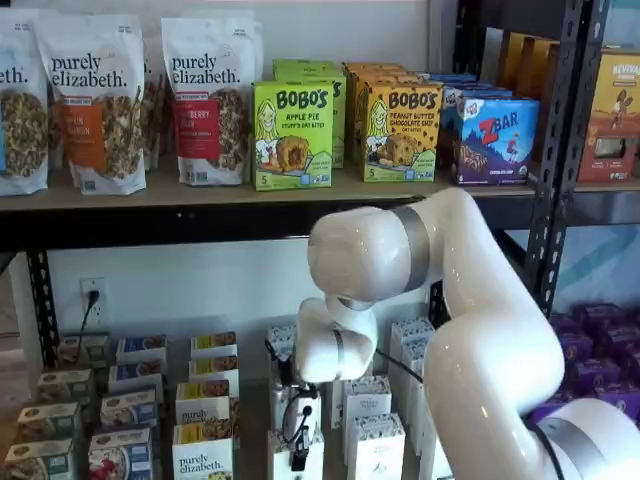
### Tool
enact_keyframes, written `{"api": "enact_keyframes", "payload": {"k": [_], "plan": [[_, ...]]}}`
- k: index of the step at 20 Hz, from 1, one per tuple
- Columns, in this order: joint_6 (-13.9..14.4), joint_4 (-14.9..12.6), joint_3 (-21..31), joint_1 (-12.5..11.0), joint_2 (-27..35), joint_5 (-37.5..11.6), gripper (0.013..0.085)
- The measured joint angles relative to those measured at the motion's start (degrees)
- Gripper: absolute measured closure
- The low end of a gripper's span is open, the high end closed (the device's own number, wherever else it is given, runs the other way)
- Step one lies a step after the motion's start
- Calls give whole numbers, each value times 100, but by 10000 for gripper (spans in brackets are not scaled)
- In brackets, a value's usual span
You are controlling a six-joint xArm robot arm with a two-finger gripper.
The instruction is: Pick up the white box with a yellow strip in the middle, on the bottom shelf, the fourth box from the left
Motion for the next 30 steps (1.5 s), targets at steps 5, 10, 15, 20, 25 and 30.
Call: {"api": "enact_keyframes", "payload": {"k": [5, 10, 15, 20, 25, 30], "plan": [[148, -185, -36, -14, 69, -44, 130], [45, -99, -23, -35, 86, -52, 130], [-40, -21, -26, -54, 76, 18, 250], [-9, -76, -40, -73, 75, 72, 290], [17, -107, -51, -75, 95, 48, 290], [-51, -25, -73, -69, 111, 45, 290]]}}
